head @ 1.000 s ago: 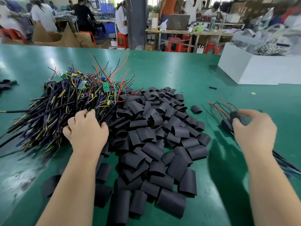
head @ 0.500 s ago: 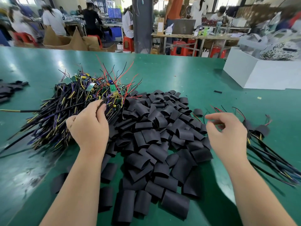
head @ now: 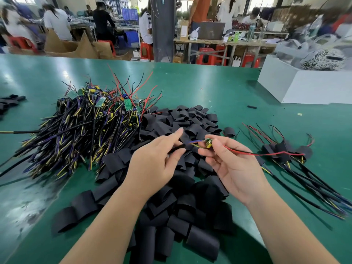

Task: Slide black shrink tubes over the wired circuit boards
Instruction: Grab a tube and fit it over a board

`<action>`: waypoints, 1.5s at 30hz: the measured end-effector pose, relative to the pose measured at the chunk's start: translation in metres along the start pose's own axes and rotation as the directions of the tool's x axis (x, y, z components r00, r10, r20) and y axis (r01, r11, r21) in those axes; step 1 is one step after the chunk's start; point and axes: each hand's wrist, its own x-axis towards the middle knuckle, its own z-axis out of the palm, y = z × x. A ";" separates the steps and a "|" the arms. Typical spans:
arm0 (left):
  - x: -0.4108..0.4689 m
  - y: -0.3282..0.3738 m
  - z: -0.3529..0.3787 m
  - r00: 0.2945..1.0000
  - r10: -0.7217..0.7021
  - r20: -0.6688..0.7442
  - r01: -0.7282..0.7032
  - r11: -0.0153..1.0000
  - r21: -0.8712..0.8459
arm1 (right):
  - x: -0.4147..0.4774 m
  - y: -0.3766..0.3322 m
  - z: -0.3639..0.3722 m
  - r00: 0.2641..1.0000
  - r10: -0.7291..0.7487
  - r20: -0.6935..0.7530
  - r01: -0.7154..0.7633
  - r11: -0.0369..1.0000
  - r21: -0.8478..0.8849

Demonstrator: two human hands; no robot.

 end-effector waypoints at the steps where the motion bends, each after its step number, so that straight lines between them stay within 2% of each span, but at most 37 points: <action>1: 0.000 0.002 0.001 1.000 0.021 0.001 -0.021 1.000 -0.007 | -0.001 0.001 0.002 1.000 -0.006 -0.005 0.006 0.999 -0.047; 5: -0.001 0.009 0.008 0.987 0.161 -0.015 -0.160 0.986 0.033 | -0.004 0.008 0.008 1.000 -0.025 -0.012 0.021 0.964 -0.264; 8: -0.002 0.007 0.008 0.989 0.145 -0.004 -0.146 0.989 -0.003 | -0.004 0.007 0.006 0.999 -0.037 -0.007 0.032 0.947 -0.319; 12: 0.001 0.009 0.006 0.994 -0.067 0.080 0.082 0.979 -0.188 | -0.002 0.006 0.004 0.998 -0.060 -0.002 0.055 0.932 -0.359; 15: 0.002 0.003 0.006 0.952 -0.274 0.136 0.300 0.927 -0.226 | -0.001 0.000 -0.001 1.000 0.007 -0.002 -0.007 0.924 -0.382; 17: 0.002 -0.005 0.004 0.904 -0.391 0.172 0.424 0.866 -0.265 | 0.001 -0.005 -0.009 0.998 -0.016 -0.057 -0.020 0.812 -0.583; 18: 0.002 -0.008 0.003 0.881 -0.436 0.185 0.473 0.830 -0.295 | 0.002 -0.006 -0.012 0.996 -0.060 -0.062 -0.004 0.691 -0.722; 20: 0.004 -0.012 0.001 0.854 -0.491 0.174 0.521 0.796 -0.308 | 0.000 -0.005 -0.012 0.993 -0.116 0.033 0.076 0.399 -0.914; 21: 0.005 -0.013 0.001 0.850 -0.502 0.159 0.526 0.802 -0.284 | -0.003 -0.002 -0.008 0.988 -0.105 0.110 0.136 0.289 -0.948; 22: 0.005 -0.013 0.000 0.851 -0.505 0.145 0.526 0.811 -0.257 | -0.005 0.004 -0.004 0.980 -0.062 0.188 0.197 0.220 -0.955; 25: 0.006 -0.015 -0.002 0.862 -0.494 0.117 0.508 0.838 -0.201 | -0.009 0.022 0.008 0.942 0.098 0.321 0.311 0.104 -0.945; 28: 0.006 -0.018 -0.004 0.865 -0.493 0.090 0.501 0.852 -0.154 | -0.008 0.031 0.011 0.944 0.115 0.310 0.306 0.051 -0.951; 31: 0.006 -0.020 -0.005 0.863 -0.500 0.074 0.505 0.848 -0.160 | -0.006 0.030 0.011 0.952 0.085 0.295 0.293 0.042 -0.955; 34: 0.005 -0.022 -0.006 0.861 -0.505 0.065 0.508 0.844 -0.171 | -0.005 0.031 0.009 0.958 0.067 0.278 0.273 0.076 -0.959; 38: 0.006 -0.025 -0.009 0.854 -0.516 0.065 0.518 0.835 -0.188 | -0.004 0.028 0.006 0.969 0.034 0.243 0.230 0.217 -0.949; 41: 0.007 -0.026 -0.012 0.852 -0.519 0.066 0.520 0.827 -0.213 | 0.000 0.018 -0.002 0.981 -0.107 0.161 0.188 0.327 -0.926; 43: 0.007 -0.026 -0.014 0.851 -0.521 0.071 0.521 0.818 -0.243 | 0.003 0.005 -0.009 0.979 -0.202 0.035 0.124 0.449 -0.885; 45: 0.008 -0.027 -0.016 0.848 -0.521 0.092 0.525 0.807 -0.270 | 0.006 -0.009 -0.019 0.972 -0.205 -0.119 0.062 0.704 -0.708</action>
